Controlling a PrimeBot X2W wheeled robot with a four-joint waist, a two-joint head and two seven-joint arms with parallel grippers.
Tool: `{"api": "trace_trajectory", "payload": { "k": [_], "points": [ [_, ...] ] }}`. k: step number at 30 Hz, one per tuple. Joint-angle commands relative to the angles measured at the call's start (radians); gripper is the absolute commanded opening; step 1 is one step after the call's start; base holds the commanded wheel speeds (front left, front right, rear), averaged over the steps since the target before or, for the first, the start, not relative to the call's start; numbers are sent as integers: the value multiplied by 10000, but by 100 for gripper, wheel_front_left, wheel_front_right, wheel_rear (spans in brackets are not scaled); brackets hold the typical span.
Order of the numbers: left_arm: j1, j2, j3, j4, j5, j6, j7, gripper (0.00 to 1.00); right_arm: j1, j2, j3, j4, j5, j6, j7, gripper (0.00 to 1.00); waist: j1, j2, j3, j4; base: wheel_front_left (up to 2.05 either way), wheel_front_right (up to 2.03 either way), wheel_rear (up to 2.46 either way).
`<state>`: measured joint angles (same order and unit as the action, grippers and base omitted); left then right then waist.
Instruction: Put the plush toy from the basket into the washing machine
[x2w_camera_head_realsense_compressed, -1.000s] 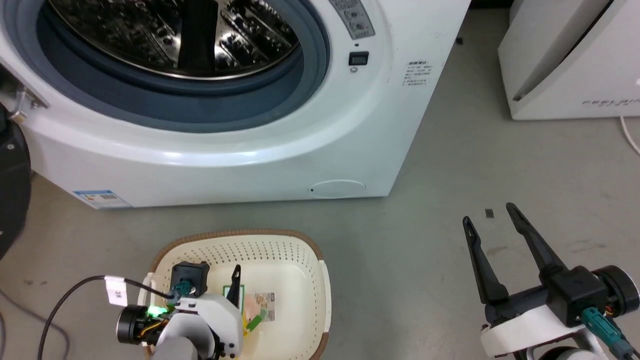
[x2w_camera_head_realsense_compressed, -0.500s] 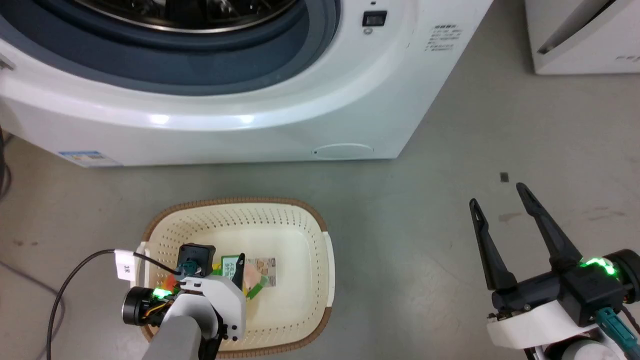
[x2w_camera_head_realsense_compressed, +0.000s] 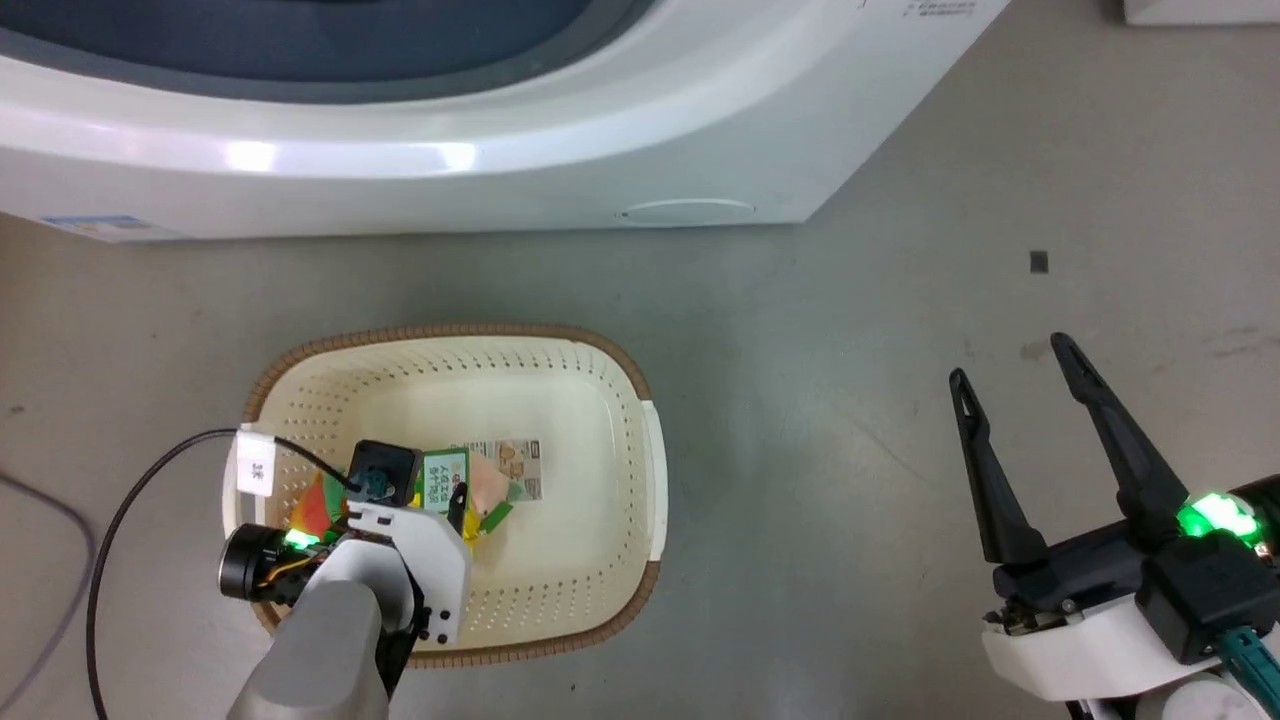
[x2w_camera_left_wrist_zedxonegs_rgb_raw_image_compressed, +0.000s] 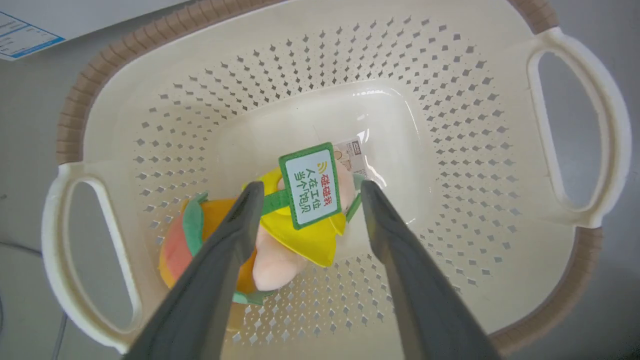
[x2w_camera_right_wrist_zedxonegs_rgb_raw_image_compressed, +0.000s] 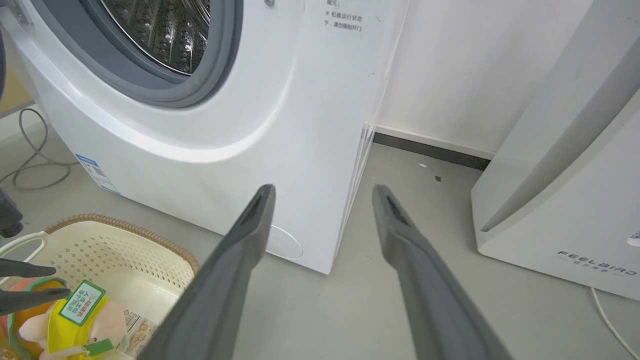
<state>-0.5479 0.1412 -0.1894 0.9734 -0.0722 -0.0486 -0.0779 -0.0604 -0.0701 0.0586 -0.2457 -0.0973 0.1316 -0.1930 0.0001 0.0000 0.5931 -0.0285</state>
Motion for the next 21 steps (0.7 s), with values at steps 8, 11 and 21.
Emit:
{"api": "trace_trajectory", "payload": {
  "k": [8, 11, 21],
  "points": [
    [-1002, 362, -527, 1156, 19, -261, 402, 100, -353, 34, -28, -513, -70, -8, -280, 100, -1, 0, 1309, -186, 0, 0, 0],
    [-1323, 492, -673, 1463, 11, -331, 310, 100, -386, 59, -14, -629, -108, -8, -342, 100, -1, 0, 1644, -238, 0, 0, 0],
    [-2282, 679, -1298, 2496, 45, -534, -197, 100, -507, 116, -136, -943, -151, -9, -551, 100, -1, 0, 2510, -299, 0, 0, 0]
  ]
}}
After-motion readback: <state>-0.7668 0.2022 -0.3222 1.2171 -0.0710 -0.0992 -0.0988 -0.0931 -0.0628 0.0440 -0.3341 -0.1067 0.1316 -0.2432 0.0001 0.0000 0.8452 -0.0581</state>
